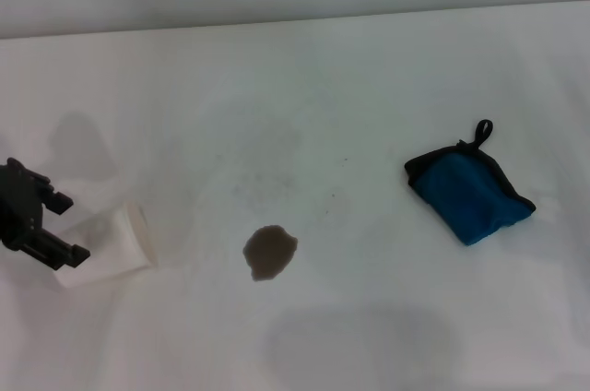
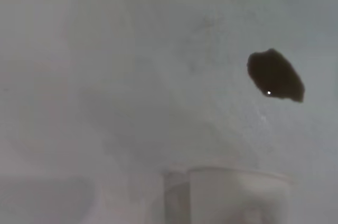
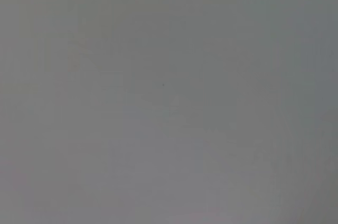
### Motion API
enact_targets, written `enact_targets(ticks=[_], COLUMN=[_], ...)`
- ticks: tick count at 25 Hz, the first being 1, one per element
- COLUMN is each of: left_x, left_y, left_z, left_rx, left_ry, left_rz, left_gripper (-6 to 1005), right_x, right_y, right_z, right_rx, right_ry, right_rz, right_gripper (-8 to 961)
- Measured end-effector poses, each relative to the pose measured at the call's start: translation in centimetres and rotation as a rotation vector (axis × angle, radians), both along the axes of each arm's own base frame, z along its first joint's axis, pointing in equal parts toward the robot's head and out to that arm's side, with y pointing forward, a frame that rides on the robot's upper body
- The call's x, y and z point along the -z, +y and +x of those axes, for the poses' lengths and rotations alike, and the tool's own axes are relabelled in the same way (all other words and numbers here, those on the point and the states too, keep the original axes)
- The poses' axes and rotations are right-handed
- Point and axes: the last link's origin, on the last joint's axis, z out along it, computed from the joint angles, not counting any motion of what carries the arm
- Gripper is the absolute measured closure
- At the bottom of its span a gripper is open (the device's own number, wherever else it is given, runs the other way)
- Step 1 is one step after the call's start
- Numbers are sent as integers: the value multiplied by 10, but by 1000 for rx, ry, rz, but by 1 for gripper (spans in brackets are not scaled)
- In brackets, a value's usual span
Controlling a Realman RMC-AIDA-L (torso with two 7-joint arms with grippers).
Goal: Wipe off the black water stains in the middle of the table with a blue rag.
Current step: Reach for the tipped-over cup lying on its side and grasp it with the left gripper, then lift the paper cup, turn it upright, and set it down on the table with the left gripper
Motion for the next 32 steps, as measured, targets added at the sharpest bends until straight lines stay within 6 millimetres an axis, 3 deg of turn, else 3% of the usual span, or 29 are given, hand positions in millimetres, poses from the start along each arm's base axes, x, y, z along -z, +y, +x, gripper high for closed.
enact_targets(ticks=[17,32], left_x=[43,46], left_y=[2,5], left_z=[-7,-2], left_rx=[36,36], left_ry=[-8,-30], left_rz=[-40,-26], left_gripper=[124,204], right_x=[1,0], right_y=[0,1], right_z=[3,4], right_rx=[18,25], right_ry=[5,-1], right_rz=[-11,-15], right_gripper=[469,470])
